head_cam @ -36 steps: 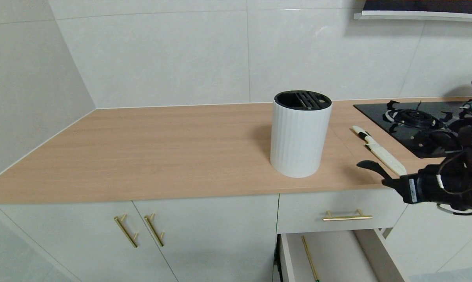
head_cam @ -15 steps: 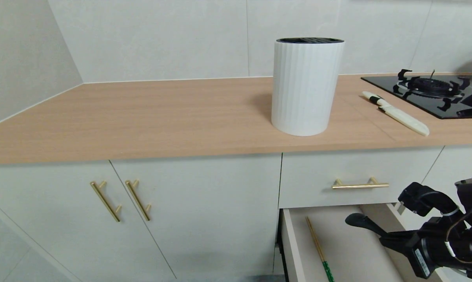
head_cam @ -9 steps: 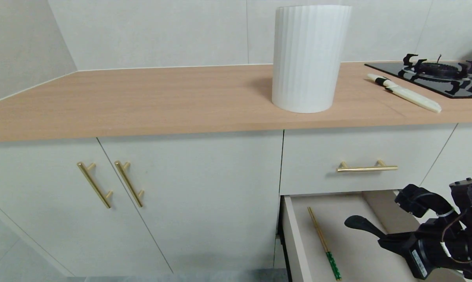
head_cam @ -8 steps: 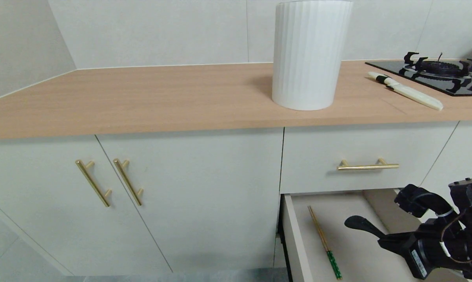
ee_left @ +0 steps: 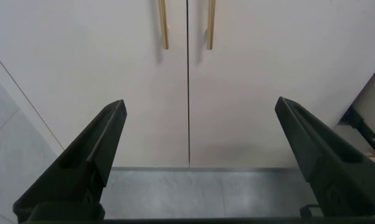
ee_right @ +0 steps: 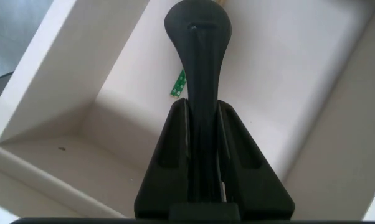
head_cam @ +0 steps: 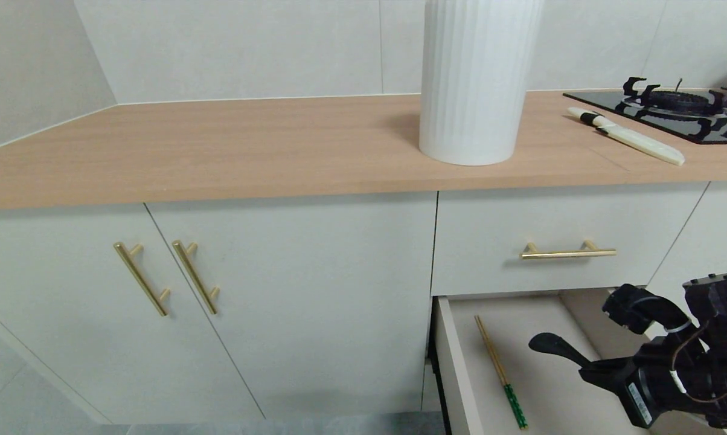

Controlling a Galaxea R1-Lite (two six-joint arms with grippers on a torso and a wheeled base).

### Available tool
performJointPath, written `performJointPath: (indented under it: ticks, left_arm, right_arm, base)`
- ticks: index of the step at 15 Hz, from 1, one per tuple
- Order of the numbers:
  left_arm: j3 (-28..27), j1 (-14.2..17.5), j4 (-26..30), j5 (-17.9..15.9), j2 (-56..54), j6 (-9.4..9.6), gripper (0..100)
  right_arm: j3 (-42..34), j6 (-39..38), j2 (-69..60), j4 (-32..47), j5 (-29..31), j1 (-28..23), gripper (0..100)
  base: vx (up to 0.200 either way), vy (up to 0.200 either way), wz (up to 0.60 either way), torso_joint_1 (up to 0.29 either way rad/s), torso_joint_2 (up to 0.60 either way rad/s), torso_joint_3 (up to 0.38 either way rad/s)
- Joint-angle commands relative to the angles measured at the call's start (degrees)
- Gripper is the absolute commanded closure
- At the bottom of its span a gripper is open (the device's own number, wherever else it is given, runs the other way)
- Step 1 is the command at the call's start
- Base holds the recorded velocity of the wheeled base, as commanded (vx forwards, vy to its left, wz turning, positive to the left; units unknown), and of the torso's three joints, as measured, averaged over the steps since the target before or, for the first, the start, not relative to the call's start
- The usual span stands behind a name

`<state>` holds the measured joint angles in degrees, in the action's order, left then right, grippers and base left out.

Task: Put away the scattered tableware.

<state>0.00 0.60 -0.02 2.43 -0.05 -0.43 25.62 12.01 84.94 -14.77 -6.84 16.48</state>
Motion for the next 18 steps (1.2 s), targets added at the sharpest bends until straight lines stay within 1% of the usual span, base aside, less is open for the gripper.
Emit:
performJointPath:
  ticks: [1, 3, 4, 5, 6, 7, 10, 11, 16, 18]
  left_arm:
    - [0.0, 0.02, 0.02, 0.04, 0.05, -0.01, 0]
    - [0.0, 0.02, -0.06, 0.04, 0.05, -0.01, 0]
    - [0.0, 0.02, -0.06, 0.04, 0.05, -0.01, 0]
    - [0.0, 0.02, -0.06, 0.04, 0.05, -0.01, 0]
    - [0.0, 0.02, 0.02, 0.04, 0.05, -0.01, 0]
    - [0.0, 0.02, -0.06, 0.04, 0.05, -0.01, 0]
    - [0.0, 0.02, 0.02, 0.04, 0.05, -0.01, 0]
    - [0.0, 0.02, -0.06, 0.04, 0.05, -0.01, 0]
    - [0.0, 0.02, -0.06, 0.04, 0.05, -0.01, 0]
    - [0.0, 0.02, 0.02, 0.04, 0.05, -0.01, 0]
  right_arm:
    - [1.62, -1.55, 6.11, -1.84, 3.24, -0.13, 100]
    - [4.96, -8.67, 12.0, -1.92, 11.94, 0.31, 100]
    - [7.07, -14.03, 15.87, -1.92, 15.72, 1.62, 100]
    - [7.07, -14.03, 15.87, -1.92, 15.72, 1.62, 100]
    - [9.18, -16.84, 21.05, -2.19, 16.42, 1.62, 100]
    - [10.23, -17.37, 24.3, -2.72, 16.51, 1.54, 100]
    - [10.32, -21.76, 30.28, -9.57, 16.59, 1.45, 100]
    - [10.06, -21.94, 33.8, -13.53, 16.77, 1.01, 100]
    - [10.06, -21.76, 41.62, -22.05, 18.7, -2.16, 100]
    - [10.06, -21.59, 43.64, -24.16, 19.85, -2.77, 100]
  base:
    - [0.0, 0.0, 0.0, 0.0, 0.0, 0.0]
    - [0.0, 0.0, 0.0, 0.0, 0.0, 0.0]
    - [0.0, 0.0, 0.0, 0.0, 0.0, 0.0]
    - [0.0, 0.0, 0.0, 0.0, 0.0, 0.0]
    - [0.0, 0.0, 0.0, 0.0, 0.0, 0.0]
    - [0.0, 0.0, 0.0, 0.0, 0.0, 0.0]
    - [0.0, 0.0, 0.0, 0.0, 0.0, 0.0]
    - [0.0, 0.0, 0.0, 0.0, 0.0, 0.0]
    - [0.0, 0.0, 0.0, 0.0, 0.0, 0.0]
    - [0.0, 0.0, 0.0, 0.0, 0.0, 0.0]
